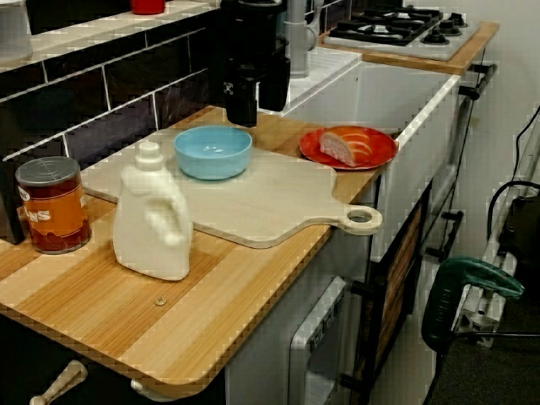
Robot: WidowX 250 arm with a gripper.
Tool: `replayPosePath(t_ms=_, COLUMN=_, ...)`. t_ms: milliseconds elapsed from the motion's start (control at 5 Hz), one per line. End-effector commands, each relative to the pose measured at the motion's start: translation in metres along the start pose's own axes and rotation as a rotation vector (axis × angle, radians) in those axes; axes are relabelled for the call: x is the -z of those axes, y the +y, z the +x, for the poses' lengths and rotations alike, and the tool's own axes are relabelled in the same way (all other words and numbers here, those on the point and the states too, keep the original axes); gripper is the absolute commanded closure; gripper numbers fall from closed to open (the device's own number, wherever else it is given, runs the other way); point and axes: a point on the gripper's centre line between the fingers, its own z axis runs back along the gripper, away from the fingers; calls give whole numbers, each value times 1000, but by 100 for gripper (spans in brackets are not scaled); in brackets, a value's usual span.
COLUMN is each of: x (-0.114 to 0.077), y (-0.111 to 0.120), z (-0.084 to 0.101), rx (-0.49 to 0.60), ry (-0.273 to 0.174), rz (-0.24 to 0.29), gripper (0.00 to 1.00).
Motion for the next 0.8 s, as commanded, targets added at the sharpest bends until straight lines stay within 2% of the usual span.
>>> replayPosePath(t_ms=0, x=-35, y=17, z=4, rx=1, ry=-57, rz=-2, gripper=0)
replayPosePath(t_ms=200, x=-29, y=27, z=3, rx=21, ry=-56, rz=34, gripper=0)
replayPosePath(t_ms=600, x=-2, y=33, z=7, rx=19, ry=-54, rz=79, gripper=0)
